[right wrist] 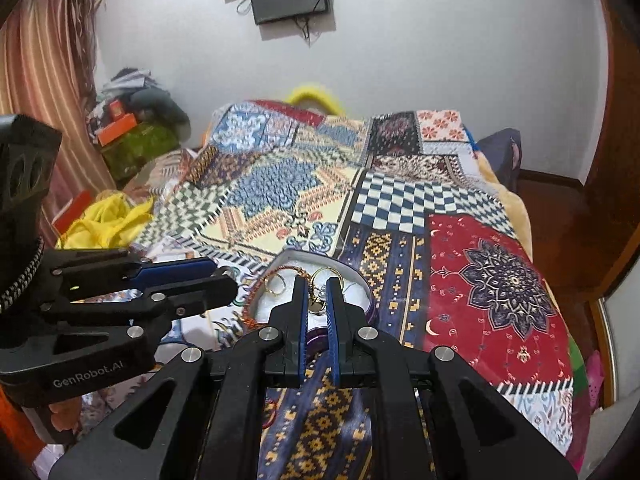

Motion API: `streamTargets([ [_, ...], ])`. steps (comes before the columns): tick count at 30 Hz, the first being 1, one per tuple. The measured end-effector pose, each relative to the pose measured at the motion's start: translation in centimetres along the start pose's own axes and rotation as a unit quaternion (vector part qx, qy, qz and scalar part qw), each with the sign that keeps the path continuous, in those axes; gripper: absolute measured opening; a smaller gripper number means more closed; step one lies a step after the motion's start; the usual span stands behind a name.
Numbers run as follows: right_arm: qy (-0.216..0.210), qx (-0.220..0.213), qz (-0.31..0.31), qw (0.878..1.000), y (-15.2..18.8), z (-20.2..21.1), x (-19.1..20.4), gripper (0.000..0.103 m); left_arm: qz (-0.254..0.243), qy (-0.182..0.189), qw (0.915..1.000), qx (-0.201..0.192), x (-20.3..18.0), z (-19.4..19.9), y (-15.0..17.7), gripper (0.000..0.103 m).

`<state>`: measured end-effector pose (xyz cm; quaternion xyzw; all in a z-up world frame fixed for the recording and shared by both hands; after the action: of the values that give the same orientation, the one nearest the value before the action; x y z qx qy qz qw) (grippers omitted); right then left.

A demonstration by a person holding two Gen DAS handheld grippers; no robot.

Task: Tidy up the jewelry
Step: 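Lower both items into the heart tin and open both tools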

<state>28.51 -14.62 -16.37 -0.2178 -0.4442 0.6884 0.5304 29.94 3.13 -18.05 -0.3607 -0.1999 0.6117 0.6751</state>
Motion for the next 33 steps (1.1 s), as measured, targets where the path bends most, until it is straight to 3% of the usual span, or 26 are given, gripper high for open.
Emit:
streamTargets([
  [10, -0.012, 0.027, 0.009, 1.000, 0.3, -1.9, -0.6, 0.008, 0.011, 0.029, 0.9991, 0.031, 0.7, -2.9, -0.2, 0.021],
  [24, -0.027, 0.054, 0.043, 0.997, 0.9, -3.1, 0.9, 0.008, 0.000, -0.006, 1.0000, 0.003, 1.6, -0.8, -0.4, 0.021],
  [33, -0.012, 0.070, 0.058, 0.996, 1.0, -3.6, 1.4, 0.008, 0.014, -0.010, 0.9998, 0.006, 2.5, -0.2, -0.1, 0.022],
])
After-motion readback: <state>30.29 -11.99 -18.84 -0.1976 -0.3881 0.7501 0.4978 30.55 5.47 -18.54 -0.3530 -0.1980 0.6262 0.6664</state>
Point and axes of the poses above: each gripper's, at about its wrist camera, not at the fingertips, and z roughly against the way its jaws point, x to its left, y to its underside, the point moved 2 cm from there along -z, roughly the way its jaws point, and after that the axes turned 7 degrees about -x, right-handed, at the moved point
